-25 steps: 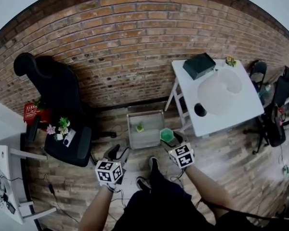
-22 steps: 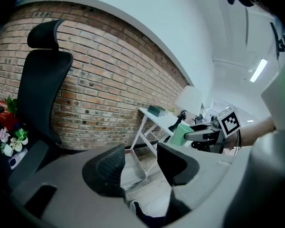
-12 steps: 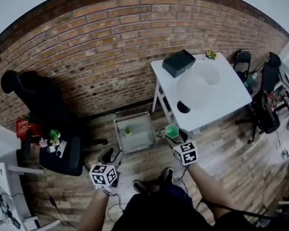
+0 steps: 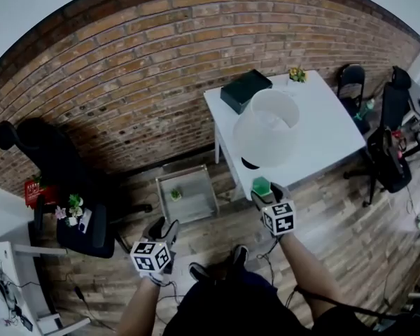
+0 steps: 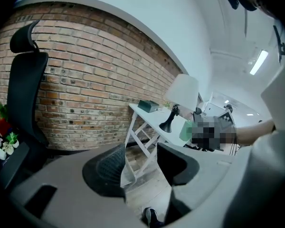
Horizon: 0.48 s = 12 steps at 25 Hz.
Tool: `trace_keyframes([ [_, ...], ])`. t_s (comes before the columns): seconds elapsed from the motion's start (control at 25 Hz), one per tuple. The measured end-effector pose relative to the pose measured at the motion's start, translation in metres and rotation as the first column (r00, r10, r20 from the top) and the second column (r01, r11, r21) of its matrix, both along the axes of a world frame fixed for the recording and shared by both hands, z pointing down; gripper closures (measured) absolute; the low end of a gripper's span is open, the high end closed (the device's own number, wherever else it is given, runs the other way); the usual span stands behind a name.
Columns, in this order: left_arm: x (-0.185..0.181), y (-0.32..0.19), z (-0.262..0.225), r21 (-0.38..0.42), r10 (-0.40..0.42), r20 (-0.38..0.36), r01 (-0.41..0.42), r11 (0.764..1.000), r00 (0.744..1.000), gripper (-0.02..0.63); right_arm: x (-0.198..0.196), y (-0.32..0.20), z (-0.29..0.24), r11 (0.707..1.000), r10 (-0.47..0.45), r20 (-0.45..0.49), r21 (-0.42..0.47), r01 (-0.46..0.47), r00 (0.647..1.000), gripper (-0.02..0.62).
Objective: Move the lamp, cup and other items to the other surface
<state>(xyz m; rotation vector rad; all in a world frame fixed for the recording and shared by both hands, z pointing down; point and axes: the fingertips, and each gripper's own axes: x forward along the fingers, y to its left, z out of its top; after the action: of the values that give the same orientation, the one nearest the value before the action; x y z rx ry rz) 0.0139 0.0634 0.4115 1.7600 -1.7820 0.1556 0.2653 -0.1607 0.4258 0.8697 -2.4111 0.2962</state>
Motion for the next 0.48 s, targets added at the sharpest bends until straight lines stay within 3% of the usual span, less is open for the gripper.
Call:
trace_keyframes([
  [0.48, 0.042, -0.04, 0.008, -0.022, -0.083, -0.013, 0.082, 0.996, 0.996, 0.4, 0.075, -0.087, 0.013, 0.999, 0.049, -0.003, 0.002, -0.049, 0.999, 0.304],
])
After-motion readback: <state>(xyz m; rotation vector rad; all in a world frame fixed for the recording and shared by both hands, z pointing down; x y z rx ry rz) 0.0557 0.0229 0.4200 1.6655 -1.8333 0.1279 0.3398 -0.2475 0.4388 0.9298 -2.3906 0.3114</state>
